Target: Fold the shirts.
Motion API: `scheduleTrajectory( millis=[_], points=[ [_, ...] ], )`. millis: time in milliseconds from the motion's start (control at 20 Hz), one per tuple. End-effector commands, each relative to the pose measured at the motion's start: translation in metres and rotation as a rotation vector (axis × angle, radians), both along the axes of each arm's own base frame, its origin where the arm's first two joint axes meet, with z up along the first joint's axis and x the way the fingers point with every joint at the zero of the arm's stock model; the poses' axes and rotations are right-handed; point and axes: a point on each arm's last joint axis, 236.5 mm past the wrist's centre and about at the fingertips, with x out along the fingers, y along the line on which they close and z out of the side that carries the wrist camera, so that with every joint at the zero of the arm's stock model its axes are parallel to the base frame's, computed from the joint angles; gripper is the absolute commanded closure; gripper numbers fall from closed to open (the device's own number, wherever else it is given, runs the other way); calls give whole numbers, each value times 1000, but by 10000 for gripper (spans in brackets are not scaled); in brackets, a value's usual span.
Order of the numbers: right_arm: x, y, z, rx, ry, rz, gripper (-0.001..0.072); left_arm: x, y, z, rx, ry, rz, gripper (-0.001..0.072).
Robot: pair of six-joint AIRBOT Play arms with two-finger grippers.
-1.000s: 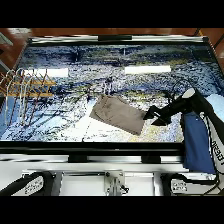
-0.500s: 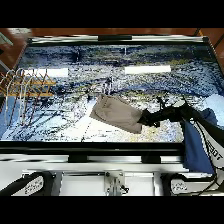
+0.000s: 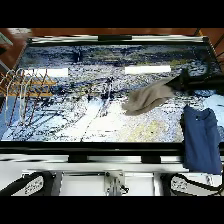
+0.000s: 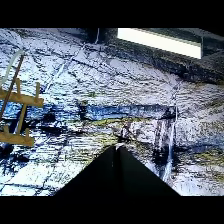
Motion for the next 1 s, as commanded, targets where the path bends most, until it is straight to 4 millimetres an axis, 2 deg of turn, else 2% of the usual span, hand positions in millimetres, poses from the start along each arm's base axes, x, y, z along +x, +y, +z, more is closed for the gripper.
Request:
scheduleTrajectory(
  millis=[0, 100, 200, 400, 550, 650, 700, 850, 950],
  points=[
    [-23, -90, 57, -190, -5, -185, 647, -1, -12, 4, -33, -13, -40, 667],
    [-31, -136, 67, -253, -19, -294, 647, -2, -14, 6, -41, -18, -46, 667],
    [-42, -171, 65, -279, -10, -366, 647, -3, -17, 9, -48, -26, -57, 667],
    [-64, -217, 53, -334, 38, -452, 647, -6, -20, 13, -41, -38, -72, 666],
    [-87, -226, 42, -362, 120, -447, 647, -6, -20, 13, -41, -39, -72, 666],
    [-118, -224, 28, -370, 249, -415, 647, -6, -20, 13, -41, -39, -72, 666],
    [-132, -229, 24, -393, 308, -428, 647, -6, -20, 13, -41, -39, -72, 666],
    [-168, -255, 29, -533, 406, -556, 647, -6, -23, 14, -32, -47, -91, 666],
    [-191, -259, 19, -570, 486, -593, 647, -6, -25, 16, -37, -53, -101, 667]
  ],
)
